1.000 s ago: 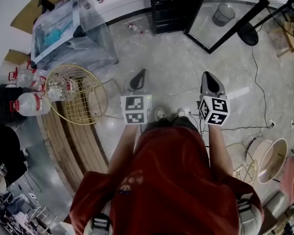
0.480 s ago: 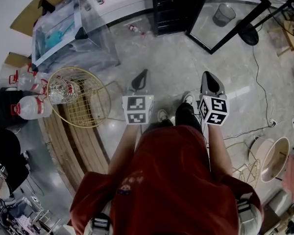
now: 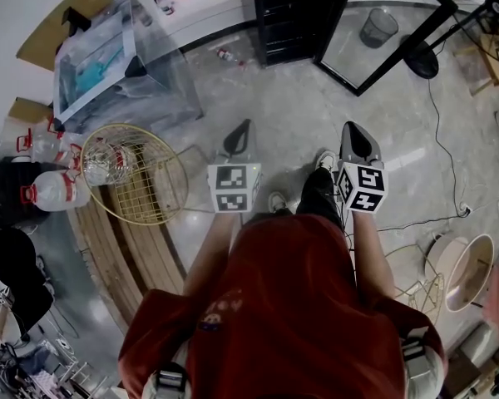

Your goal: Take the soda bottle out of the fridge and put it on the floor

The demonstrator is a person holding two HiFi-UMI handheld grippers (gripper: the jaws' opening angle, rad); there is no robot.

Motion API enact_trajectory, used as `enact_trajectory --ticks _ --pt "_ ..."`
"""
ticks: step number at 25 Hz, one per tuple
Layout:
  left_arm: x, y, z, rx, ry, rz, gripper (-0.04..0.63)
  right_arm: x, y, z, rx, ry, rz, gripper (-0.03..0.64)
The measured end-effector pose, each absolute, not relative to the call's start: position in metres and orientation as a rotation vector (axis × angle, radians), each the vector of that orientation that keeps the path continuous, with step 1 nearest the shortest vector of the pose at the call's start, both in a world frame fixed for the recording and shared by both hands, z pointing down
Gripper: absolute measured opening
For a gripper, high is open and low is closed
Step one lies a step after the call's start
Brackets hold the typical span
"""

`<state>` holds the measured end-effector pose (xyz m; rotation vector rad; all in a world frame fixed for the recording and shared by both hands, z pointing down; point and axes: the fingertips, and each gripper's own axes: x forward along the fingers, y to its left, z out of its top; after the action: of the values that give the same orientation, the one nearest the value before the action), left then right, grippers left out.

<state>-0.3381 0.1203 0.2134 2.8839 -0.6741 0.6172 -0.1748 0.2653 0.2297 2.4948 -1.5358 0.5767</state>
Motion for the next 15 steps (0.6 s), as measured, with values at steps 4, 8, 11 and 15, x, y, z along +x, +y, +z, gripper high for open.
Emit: enact_trajectory --ticks 4,8,11,15 --pt "-0.319 0.119 0.215 2.902 -0.654 0.638 0.002 -0.159 0.265 0.235 2.504 -1.529 0.593 0.002" --pt "-0.295 0.118 0.218 2.914 -0.636 0.657 0.002 -0.138 0.264 0.240 2.506 -1.522 0.608 0.002" --pt "-0.277 0.114 0.220 2.914 -0.638 0.671 0.002 -0.118 0.260 0.243 2.502 -1.524 0.619 0.002" --pt "-0.245 0.106 0.224 2.905 -0.656 0.690 0.002 -0.084 0.250 0.249 2.491 -1.536 0.634 0.002"
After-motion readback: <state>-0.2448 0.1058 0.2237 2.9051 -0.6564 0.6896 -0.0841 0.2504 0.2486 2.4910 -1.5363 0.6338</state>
